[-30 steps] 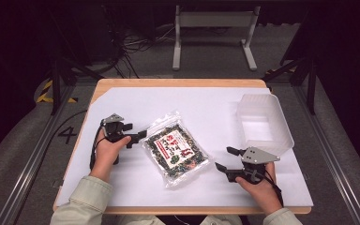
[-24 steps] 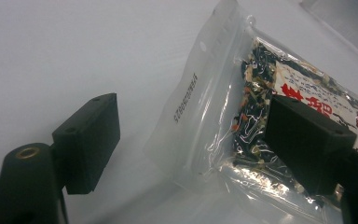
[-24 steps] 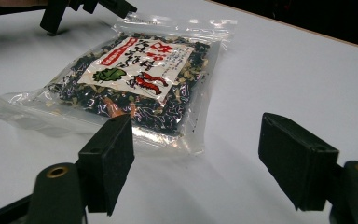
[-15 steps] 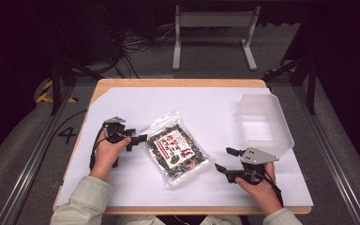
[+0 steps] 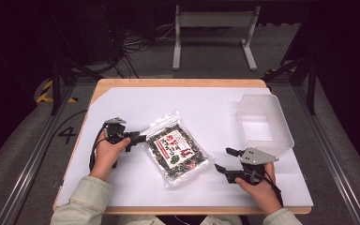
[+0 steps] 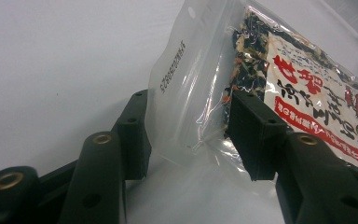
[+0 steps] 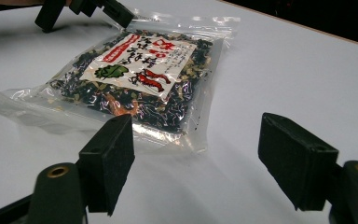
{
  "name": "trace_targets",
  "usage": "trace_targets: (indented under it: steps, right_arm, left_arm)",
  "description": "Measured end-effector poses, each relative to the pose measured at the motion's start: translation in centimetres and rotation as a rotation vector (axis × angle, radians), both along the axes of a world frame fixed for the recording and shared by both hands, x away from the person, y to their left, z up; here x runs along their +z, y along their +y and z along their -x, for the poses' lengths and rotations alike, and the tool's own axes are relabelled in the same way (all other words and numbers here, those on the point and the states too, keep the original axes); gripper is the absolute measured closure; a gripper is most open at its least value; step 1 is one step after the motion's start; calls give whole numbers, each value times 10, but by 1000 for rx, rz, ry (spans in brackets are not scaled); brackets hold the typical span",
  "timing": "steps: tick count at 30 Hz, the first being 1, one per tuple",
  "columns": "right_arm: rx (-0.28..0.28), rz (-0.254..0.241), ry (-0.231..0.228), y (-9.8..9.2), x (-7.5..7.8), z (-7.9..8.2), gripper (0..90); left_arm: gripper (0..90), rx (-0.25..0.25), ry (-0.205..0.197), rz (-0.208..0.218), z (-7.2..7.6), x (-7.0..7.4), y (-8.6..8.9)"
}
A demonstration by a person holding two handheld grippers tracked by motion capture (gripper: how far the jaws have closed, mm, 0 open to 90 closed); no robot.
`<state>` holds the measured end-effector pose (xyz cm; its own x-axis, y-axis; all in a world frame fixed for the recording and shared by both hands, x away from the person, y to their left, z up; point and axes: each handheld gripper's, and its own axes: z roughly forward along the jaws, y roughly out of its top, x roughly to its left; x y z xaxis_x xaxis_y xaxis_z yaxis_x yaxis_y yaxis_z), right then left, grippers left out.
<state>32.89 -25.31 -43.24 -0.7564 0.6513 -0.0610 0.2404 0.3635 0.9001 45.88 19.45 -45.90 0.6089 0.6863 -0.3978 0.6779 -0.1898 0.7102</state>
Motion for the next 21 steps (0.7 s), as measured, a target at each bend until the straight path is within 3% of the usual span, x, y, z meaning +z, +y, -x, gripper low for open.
trace_targets:
  steps: [7,10,17,21]
  right_arm:
    - [0,1,-1,0,0,0,269]
    - [3,1,1,1,0,0,269]
    - [2,0,1,1,0,0,270]
    - [1,1,0,1,0,0,272]
  left_arm:
    - [637,-3,-13,-18,2,2,-1]
    - [751,-2,-38,-67,3,2,-1]
    - [870,-25,-40,-69,5,4,-2]
    - [890,-22,-43,-70,6,5,-3]
